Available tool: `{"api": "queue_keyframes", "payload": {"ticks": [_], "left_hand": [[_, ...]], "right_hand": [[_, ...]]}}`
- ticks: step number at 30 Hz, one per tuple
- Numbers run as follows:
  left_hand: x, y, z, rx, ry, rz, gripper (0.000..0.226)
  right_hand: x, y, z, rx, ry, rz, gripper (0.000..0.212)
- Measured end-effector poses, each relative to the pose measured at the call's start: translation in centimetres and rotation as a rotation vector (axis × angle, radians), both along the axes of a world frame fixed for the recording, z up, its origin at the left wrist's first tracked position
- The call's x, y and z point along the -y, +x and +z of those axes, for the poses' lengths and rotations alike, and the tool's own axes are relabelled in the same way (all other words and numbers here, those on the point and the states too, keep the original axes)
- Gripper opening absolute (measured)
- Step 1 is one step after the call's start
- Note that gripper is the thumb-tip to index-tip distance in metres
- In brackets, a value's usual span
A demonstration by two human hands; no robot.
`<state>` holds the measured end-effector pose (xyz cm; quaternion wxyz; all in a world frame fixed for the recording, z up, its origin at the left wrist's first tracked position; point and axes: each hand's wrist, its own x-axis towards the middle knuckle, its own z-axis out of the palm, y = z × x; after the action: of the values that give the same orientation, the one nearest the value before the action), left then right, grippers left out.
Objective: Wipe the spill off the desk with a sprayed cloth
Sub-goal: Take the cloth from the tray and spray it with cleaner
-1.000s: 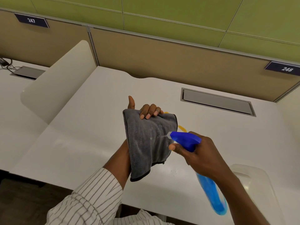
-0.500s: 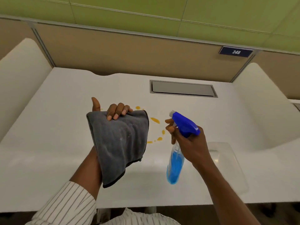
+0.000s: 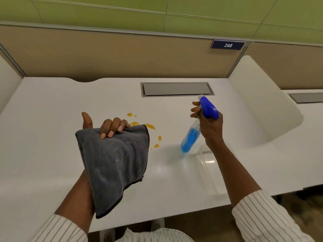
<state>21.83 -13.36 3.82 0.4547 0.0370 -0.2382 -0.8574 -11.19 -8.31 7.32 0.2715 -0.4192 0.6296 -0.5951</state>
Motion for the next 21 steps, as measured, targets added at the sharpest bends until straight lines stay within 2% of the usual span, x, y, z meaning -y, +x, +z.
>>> {"api": "queue_keyframes", "payload": {"ticks": [10, 16, 21], "left_hand": [[-0.7, 0.0, -0.4, 0.031, 0.029, 0.007, 0.078], [-1.1, 0.0, -0.1, -0.011, 0.090, 0.022, 0.084], [-1.6, -0.1, 0.4, 0.042, 0.102, 0.067, 0.085]], "right_hand": [[3.8, -1.8, -3.1, 0.042, 0.044, -0.035, 0.038], [5.0, -1.7, -3.6, 0.050, 0.060, -0.069, 0.044], [4.7, -1.8, -5.0, 0.060, 0.073, -0.090, 0.029]]}}
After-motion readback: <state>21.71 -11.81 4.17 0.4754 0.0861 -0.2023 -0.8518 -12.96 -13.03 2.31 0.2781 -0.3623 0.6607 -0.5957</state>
